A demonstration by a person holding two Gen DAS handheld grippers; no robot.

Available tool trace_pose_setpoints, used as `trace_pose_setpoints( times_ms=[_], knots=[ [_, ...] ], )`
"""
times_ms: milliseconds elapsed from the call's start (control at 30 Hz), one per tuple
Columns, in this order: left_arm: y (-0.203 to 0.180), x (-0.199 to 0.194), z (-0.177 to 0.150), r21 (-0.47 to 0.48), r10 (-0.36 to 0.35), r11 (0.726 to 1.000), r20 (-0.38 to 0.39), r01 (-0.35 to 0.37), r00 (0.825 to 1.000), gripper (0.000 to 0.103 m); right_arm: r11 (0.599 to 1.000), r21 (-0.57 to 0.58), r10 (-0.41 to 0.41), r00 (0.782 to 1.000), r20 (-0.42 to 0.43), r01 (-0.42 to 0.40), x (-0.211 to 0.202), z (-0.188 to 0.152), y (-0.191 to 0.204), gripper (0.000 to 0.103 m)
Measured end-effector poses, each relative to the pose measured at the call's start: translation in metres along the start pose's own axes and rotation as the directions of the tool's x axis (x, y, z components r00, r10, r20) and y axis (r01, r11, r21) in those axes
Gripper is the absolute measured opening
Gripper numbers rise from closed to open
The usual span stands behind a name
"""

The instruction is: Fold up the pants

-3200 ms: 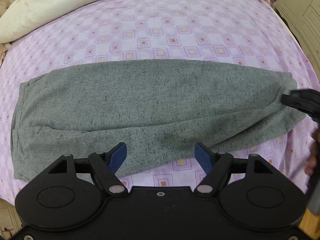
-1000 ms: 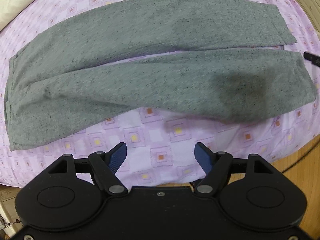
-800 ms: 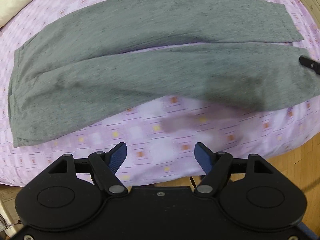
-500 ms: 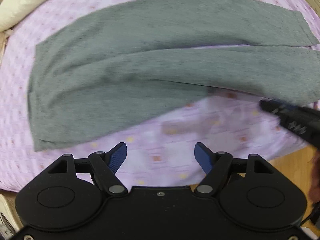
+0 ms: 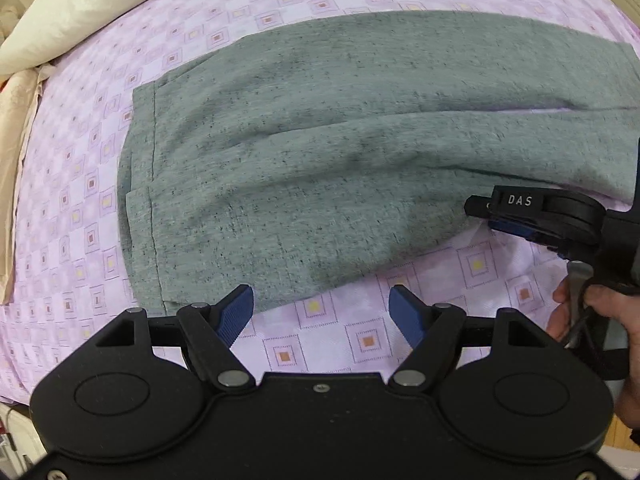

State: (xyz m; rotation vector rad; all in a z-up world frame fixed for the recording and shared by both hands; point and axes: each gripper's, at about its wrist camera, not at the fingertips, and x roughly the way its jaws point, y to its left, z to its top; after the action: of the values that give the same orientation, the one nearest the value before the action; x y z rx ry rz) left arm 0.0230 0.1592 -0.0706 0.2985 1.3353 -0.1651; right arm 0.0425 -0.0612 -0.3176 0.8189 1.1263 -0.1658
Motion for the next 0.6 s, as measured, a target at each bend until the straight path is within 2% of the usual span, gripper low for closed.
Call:
trace_pose_setpoints(
  times_ms=[100, 133, 167, 267, 400, 500, 600],
  knots=[
    [0.01, 0.007, -0.002, -0.052, -0.047, 0.997, 0.052, 0.05, 0.998, 0.076, 0.996, -0.087, -0.032, 0.999, 0.037, 0.035, 0.006, -0.003, 0.016, 0.03],
    [0.012, 0.011, -0.002, -0.069, -0.064, 0.995, 0.068, 0.068, 0.996, 0.076, 0.993, -0.113, -0.038, 0.998, 0.045, 0.043, 0.005, -0.005, 0.017, 0.014],
    [0.014, 0.016, -0.002, -0.076, -0.072, 0.994, 0.08, 0.078, 0.994, 0.076, 0.991, -0.128, -0.036, 0.998, 0.043, 0.041, 0.004, -0.007, 0.017, 0.006],
    [0.007, 0.037, -0.008, -0.035, -0.076, 0.996, 0.113, 0.081, 0.991, 0.076, 0.99, -0.138, -0.032, 0.999, 0.043, 0.038, -0.004, -0.012, 0.022, 0.006],
    [-0.014, 0.053, -0.023, 0.143, -0.11, 0.985, 0.124, 0.092, 0.986, 0.075, 0.991, -0.128, -0.03, 0.999, 0.042, 0.035, -0.026, -0.011, 0.02, 0.006],
    [-0.032, 0.06, -0.036, 0.264, -0.077, 0.964, 0.15, 0.035, 0.986, 0.075, 0.992, -0.119, -0.04, 0.999, 0.03, 0.044, -0.031, -0.007, 0.024, 0.006],
    [-0.039, 0.065, -0.041, 0.301, -0.057, 0.954, 0.193, -0.003, 0.98, 0.075, 0.992, -0.119, -0.048, 0.999, 0.013, 0.049, -0.044, -0.011, 0.026, 0.006]
  ],
)
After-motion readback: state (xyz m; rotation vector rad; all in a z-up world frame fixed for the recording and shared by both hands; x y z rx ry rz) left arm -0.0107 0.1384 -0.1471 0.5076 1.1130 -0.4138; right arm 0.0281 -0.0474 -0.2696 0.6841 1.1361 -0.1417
